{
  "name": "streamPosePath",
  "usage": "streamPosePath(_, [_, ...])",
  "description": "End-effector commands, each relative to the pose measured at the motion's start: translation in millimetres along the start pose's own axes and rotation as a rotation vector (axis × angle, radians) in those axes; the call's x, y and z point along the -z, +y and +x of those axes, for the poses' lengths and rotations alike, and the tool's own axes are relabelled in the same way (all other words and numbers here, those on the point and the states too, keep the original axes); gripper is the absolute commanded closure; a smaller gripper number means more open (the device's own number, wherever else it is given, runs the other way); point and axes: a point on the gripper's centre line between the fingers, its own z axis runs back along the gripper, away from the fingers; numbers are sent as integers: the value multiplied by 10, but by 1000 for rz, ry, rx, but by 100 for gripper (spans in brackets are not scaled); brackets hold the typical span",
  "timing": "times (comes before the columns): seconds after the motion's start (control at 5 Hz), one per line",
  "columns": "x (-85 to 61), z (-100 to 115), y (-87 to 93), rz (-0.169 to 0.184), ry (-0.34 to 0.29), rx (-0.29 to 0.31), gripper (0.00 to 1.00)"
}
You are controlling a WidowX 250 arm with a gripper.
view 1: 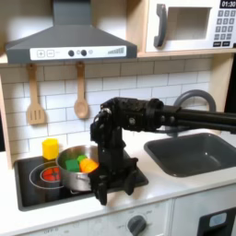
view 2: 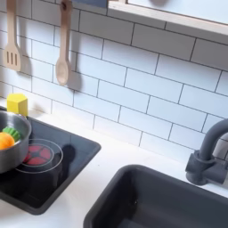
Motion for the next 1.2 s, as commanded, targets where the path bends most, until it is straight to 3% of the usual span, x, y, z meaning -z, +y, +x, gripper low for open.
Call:
streamPosePath(0.0, [90, -120, 20, 12, 13, 30, 0])
streamPosePath(0.2, [124, -190, 29, 28, 4, 52, 0])
streamPosePath(1.0, [107, -185, 33, 25, -2, 53, 0])
